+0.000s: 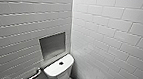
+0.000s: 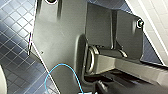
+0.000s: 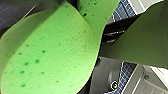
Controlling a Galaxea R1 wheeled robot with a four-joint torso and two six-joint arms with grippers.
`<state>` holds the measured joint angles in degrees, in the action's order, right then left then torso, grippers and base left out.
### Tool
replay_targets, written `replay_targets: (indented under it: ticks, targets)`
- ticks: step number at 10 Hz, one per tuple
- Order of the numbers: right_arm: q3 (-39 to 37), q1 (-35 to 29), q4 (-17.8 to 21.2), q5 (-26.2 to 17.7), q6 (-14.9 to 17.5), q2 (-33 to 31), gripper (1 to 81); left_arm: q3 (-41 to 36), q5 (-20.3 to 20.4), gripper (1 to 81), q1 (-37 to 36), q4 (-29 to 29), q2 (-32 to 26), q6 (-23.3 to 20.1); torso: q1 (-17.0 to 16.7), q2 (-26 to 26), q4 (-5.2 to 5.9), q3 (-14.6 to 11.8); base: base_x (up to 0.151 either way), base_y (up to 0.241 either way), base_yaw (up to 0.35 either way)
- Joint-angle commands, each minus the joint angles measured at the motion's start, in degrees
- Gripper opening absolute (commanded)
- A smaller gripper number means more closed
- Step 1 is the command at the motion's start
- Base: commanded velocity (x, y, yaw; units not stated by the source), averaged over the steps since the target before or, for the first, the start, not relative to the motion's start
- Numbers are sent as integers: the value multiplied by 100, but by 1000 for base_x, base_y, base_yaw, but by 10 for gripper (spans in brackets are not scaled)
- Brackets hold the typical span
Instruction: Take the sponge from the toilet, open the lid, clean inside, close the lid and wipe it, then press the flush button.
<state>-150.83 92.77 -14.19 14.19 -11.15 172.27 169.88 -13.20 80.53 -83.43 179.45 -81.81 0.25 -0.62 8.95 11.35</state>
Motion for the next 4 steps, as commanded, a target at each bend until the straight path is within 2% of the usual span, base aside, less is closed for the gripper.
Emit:
replay_targets:
  ticks: [1,3,4]
  targets:
    - [38,-52,-119,-320,52,100,10,-7,-367,10,-130,-15,4,-19,0,0,0,0,0,0,0]
    - [-181,-139,-111,-416,70,223,10,-7,-289,10,-138,-15,74,-10,-2,-5,0,-59,0,0,0]
    - [-339,-227,-111,-618,27,285,10,-7,-183,10,-121,-7,127,-10,-2,-5,0,-52,0,0,0]
